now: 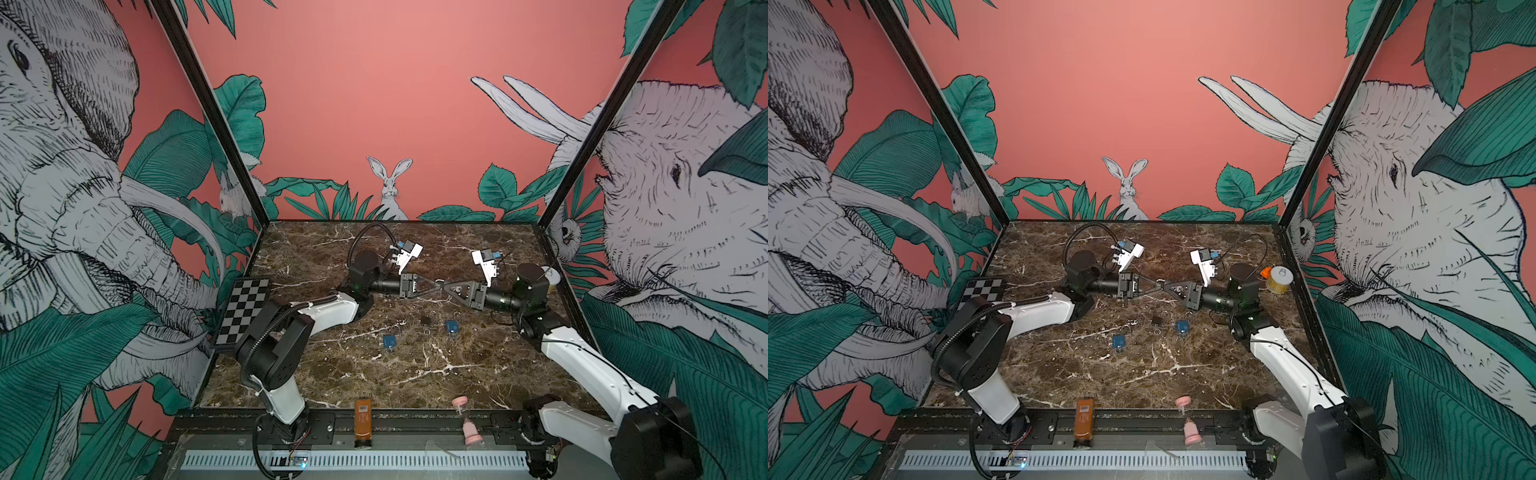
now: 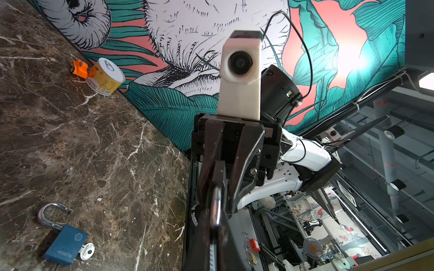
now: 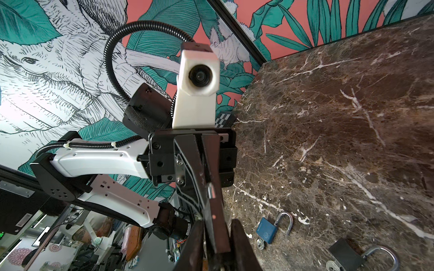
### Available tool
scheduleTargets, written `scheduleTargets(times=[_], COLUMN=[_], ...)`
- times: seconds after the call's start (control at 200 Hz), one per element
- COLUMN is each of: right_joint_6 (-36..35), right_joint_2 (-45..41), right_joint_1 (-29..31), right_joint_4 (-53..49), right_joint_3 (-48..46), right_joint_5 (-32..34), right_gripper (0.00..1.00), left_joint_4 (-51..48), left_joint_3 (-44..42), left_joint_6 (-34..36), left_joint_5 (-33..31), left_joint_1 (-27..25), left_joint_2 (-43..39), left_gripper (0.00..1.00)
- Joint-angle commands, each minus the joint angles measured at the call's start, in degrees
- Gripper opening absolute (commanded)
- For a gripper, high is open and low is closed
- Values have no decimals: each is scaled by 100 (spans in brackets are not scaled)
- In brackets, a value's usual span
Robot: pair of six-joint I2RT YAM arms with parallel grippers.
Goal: Lock with the key
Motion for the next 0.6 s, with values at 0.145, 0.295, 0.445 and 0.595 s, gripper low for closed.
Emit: scheduleTargets(times=[0.145, 0.295, 0.445, 0.595], right_joint_6=[-75, -55, -92, 47], right_joint_2=[-192, -179, -240, -184], right_joint_1=[-88, -102, -153, -176], right_joint_4=[102, 140, 69, 279], right_joint_3=[26, 78, 106, 105], right_joint_5=[-63, -68, -73, -99], right_gripper=[24, 23, 19, 0], left_joint_4=[246, 65, -47, -126], left_joint_3=[-106, -50, -49, -41], left_joint_6=[-43, 49, 140, 211], left_joint_5=[-275, -189, -155, -157], left_joint_1=[58, 72, 68, 68], left_joint_2=[-134, -145, -171, -205], left_gripper=[0, 0, 0, 0])
